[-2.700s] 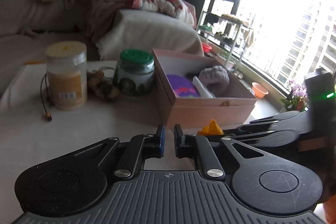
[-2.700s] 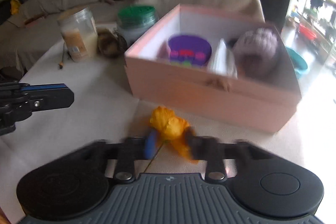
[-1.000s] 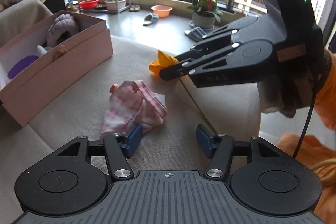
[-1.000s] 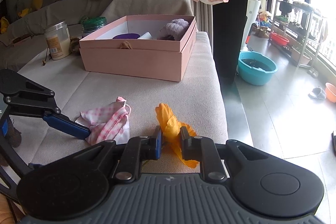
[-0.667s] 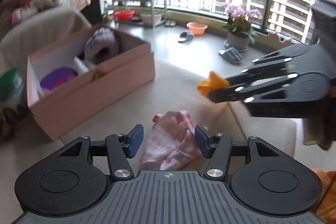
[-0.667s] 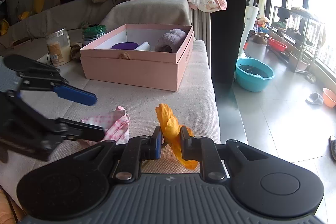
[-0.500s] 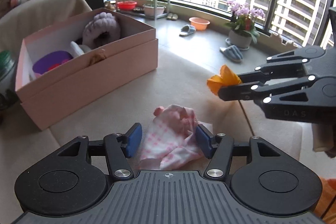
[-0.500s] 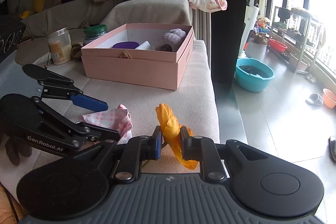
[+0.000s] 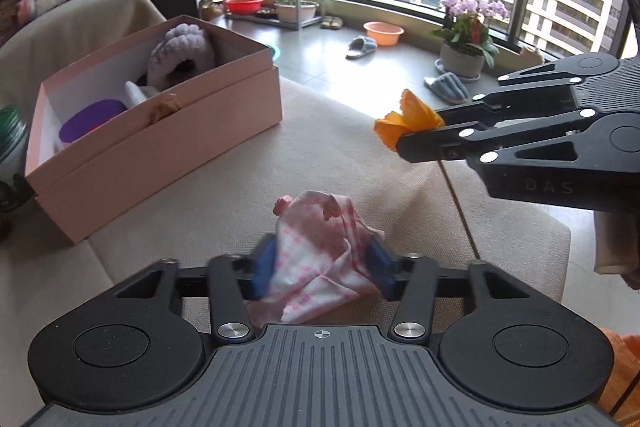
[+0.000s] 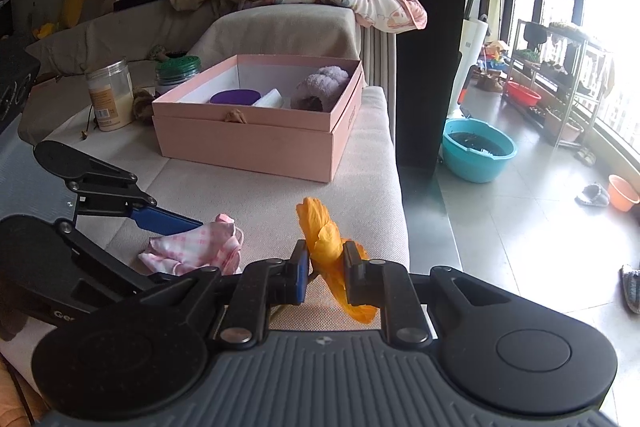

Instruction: Organize soft objects

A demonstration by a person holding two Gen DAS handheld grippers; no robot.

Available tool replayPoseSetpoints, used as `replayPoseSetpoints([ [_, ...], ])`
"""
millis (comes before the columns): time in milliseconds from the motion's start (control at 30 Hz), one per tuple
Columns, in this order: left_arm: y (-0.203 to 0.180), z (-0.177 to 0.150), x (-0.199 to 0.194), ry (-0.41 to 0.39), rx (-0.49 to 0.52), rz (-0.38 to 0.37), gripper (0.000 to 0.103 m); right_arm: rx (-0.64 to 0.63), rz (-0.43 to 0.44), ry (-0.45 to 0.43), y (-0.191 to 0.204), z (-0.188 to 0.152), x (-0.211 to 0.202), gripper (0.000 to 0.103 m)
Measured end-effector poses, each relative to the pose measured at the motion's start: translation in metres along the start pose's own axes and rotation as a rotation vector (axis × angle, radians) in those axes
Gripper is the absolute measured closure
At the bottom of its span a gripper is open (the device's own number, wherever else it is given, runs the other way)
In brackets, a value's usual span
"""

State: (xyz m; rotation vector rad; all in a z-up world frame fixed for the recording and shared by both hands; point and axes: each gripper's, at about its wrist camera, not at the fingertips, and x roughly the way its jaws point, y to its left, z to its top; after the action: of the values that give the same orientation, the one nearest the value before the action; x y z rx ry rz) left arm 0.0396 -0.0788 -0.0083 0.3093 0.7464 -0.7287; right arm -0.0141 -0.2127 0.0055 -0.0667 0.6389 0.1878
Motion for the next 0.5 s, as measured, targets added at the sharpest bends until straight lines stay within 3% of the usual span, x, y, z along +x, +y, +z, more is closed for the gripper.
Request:
replayPoseSetpoints([
  [33, 0.001, -0.001, -0.002, -0.006, -0.005, -0.005, 0.085, -0.002, 0.0, -0.007, 0.0, 0.001, -0.002, 0.086],
  [67, 0.001, -0.002, -0.004, -0.007, -0.01, -0.012, 0.088, -0.004, 0.003, -0.015, 0.0, 0.002, -0.005, 0.086],
  [267, 0.017, -0.009, -0.043, -0.146, -0.04, -0.055, 0.091, 0.014, 0.069, -0.076, 0.005, 0.025, -0.016, 0.086],
  [400, 0.069, 0.038, -0.093, -0.295, -0.052, 0.02, 0.091, -0.039, 0.113, -0.194, 0.009, 0.089, -0.018, 0.086],
  [500, 0.118, 0.09, -0.102, -0.343, -0.077, 0.064, 0.091, -0.086, 0.127, -0.244, 0.012, 0.151, 0.01, 0.086],
])
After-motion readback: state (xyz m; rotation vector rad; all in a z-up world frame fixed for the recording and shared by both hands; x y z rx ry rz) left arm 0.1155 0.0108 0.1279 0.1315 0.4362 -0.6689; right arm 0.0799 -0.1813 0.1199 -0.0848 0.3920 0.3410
